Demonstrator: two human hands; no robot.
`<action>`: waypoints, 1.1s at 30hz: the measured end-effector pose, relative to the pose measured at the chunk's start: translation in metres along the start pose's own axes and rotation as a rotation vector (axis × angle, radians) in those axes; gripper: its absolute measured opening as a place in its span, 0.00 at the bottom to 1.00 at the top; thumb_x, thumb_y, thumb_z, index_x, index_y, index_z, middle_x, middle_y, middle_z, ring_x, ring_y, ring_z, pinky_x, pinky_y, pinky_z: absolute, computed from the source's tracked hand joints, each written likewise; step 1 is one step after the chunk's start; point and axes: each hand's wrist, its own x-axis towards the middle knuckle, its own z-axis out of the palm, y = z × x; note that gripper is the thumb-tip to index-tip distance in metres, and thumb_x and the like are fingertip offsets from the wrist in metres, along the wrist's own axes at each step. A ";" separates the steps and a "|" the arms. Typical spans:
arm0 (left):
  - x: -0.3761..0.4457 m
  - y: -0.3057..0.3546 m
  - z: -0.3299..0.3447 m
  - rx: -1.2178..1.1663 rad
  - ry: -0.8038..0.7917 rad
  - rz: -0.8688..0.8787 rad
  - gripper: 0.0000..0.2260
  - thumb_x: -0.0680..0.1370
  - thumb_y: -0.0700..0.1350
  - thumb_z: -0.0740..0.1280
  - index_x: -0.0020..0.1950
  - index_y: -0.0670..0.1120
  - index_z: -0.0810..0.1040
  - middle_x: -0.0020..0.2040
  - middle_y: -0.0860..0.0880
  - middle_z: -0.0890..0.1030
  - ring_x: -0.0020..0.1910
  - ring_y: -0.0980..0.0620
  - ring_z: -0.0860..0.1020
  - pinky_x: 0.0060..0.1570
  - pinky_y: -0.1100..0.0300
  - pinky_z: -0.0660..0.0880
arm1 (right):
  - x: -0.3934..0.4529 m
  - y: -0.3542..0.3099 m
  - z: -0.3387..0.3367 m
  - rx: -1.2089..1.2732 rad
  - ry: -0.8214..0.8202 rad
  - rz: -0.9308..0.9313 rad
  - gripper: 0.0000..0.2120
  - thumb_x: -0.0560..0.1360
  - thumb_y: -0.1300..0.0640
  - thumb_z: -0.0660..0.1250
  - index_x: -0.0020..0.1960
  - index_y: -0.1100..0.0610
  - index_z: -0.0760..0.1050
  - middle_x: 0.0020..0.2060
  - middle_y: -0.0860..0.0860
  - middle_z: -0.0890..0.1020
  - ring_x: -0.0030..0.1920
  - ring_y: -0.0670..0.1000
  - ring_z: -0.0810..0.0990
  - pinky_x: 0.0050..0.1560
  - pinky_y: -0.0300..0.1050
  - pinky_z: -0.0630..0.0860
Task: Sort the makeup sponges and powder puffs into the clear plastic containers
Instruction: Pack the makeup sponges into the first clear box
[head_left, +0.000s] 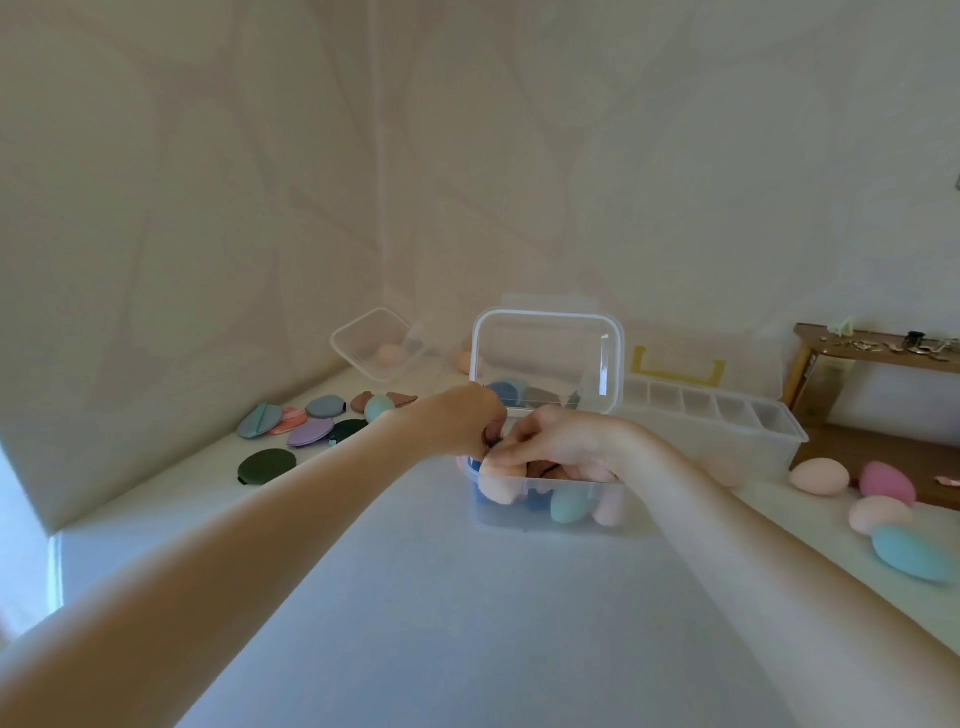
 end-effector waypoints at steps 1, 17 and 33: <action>0.000 0.000 0.001 -0.022 0.000 -0.008 0.09 0.75 0.43 0.64 0.41 0.39 0.78 0.38 0.45 0.73 0.38 0.49 0.69 0.30 0.67 0.59 | 0.001 -0.002 0.003 -0.145 0.052 0.008 0.08 0.71 0.54 0.70 0.39 0.54 0.72 0.33 0.49 0.77 0.34 0.49 0.76 0.36 0.36 0.73; -0.001 -0.001 0.001 -0.176 -0.009 -0.071 0.08 0.74 0.42 0.66 0.51 0.40 0.76 0.44 0.44 0.79 0.42 0.51 0.73 0.32 0.70 0.64 | 0.020 -0.024 0.016 -0.691 0.057 -0.043 0.09 0.68 0.60 0.70 0.46 0.55 0.72 0.30 0.48 0.76 0.30 0.49 0.76 0.29 0.36 0.70; -0.019 0.002 -0.011 -0.250 -0.002 -0.060 0.13 0.78 0.41 0.59 0.61 0.48 0.75 0.54 0.48 0.71 0.52 0.50 0.71 0.54 0.62 0.66 | -0.024 -0.027 -0.036 -0.643 0.179 -0.022 0.16 0.69 0.51 0.74 0.52 0.58 0.77 0.45 0.51 0.79 0.40 0.50 0.77 0.40 0.40 0.75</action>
